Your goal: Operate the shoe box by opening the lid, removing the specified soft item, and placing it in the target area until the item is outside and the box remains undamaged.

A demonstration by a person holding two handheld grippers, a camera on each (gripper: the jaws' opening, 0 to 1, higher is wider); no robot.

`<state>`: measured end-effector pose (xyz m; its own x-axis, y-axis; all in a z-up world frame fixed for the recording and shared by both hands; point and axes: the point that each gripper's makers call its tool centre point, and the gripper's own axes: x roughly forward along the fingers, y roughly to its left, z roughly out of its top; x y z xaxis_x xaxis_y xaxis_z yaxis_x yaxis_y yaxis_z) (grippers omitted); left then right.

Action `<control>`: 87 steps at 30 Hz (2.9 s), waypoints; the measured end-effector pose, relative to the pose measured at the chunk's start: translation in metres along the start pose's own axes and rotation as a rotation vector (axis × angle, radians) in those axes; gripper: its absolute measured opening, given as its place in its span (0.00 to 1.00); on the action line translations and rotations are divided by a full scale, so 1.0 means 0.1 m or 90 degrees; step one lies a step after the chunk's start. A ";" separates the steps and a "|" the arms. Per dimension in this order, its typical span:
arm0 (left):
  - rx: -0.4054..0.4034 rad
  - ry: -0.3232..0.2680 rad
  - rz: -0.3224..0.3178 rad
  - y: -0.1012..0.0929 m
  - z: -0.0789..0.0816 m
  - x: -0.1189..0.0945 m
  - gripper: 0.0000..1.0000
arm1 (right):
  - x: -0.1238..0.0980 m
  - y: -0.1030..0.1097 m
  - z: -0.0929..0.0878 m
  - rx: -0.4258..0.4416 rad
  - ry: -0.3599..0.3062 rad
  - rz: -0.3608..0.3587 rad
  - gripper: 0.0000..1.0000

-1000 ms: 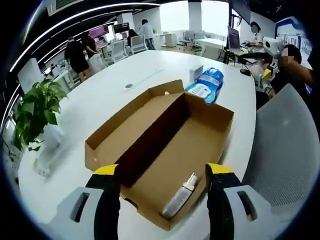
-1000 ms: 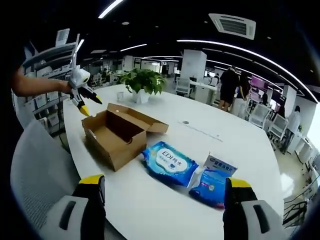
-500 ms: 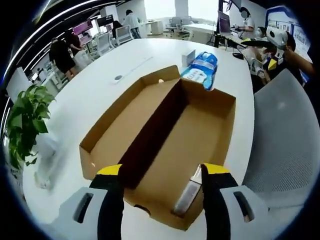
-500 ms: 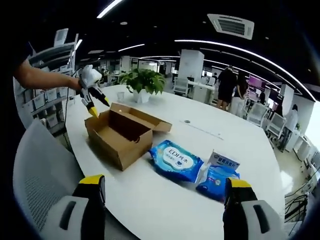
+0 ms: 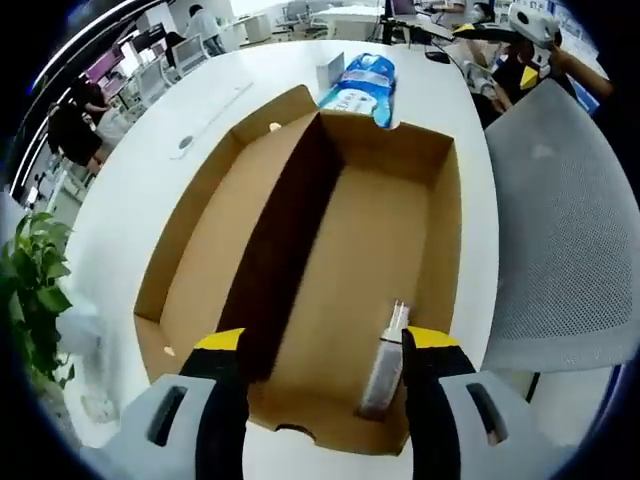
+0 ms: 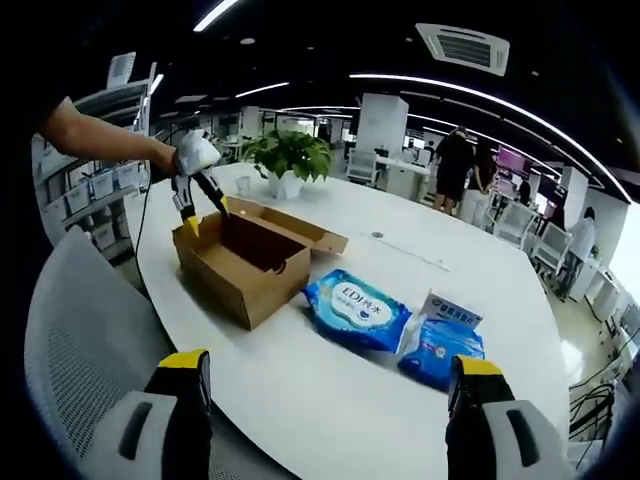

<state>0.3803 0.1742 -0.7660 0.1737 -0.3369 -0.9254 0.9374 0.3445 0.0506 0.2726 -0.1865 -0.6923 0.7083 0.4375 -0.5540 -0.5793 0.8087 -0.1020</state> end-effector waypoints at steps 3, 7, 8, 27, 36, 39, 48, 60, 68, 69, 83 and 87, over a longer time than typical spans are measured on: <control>0.024 0.023 -0.022 -0.05 -0.03 0.05 0.63 | 0.00 0.00 -0.01 -0.004 0.001 -0.001 1.00; 0.070 0.061 -0.058 -0.15 -0.10 0.14 0.64 | 0.02 -0.01 0.01 -0.001 -0.002 0.000 1.00; 0.077 0.068 -0.063 -0.16 -0.11 0.17 0.65 | 0.02 -0.01 0.01 0.001 -0.001 -0.001 1.00; 0.120 0.127 -0.127 -0.29 -0.26 0.53 0.60 | -0.01 -0.07 -0.08 0.026 0.008 -0.015 0.99; 0.088 0.109 -0.122 -0.22 -0.26 0.52 0.63 | -0.02 -0.11 -0.12 0.034 0.013 -0.023 0.99; 0.081 0.095 -0.103 -0.15 -0.23 0.52 0.60 | -0.01 -0.11 -0.10 0.032 0.010 -0.023 0.99; 0.043 0.086 -0.099 -0.16 -0.24 0.52 0.57 | -0.01 -0.11 -0.10 0.030 0.011 -0.023 0.99; 0.028 0.086 -0.107 -0.29 -0.32 0.62 0.52 | 0.00 -0.09 -0.11 0.029 0.013 -0.021 0.99; -0.002 0.084 -0.102 -0.26 -0.43 0.59 0.50 | -0.01 -0.09 -0.13 0.028 0.016 -0.023 0.99; -0.002 0.084 -0.100 -0.26 -0.43 0.58 0.50 | -0.01 -0.09 -0.13 0.028 0.017 -0.022 0.99; 0.015 0.097 -0.105 -0.37 -0.46 0.63 0.23 | 0.01 -0.05 -0.09 0.024 0.012 -0.019 0.98; 0.012 0.099 -0.095 -0.36 -0.47 0.65 0.22 | 0.00 -0.06 -0.09 0.027 0.008 -0.019 0.98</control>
<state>0.3437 0.1808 -0.8451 -0.0146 -0.2437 -0.9697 0.9550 0.2840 -0.0858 0.2724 -0.1946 -0.6995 0.7196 0.4076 -0.5621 -0.5397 0.8377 -0.0834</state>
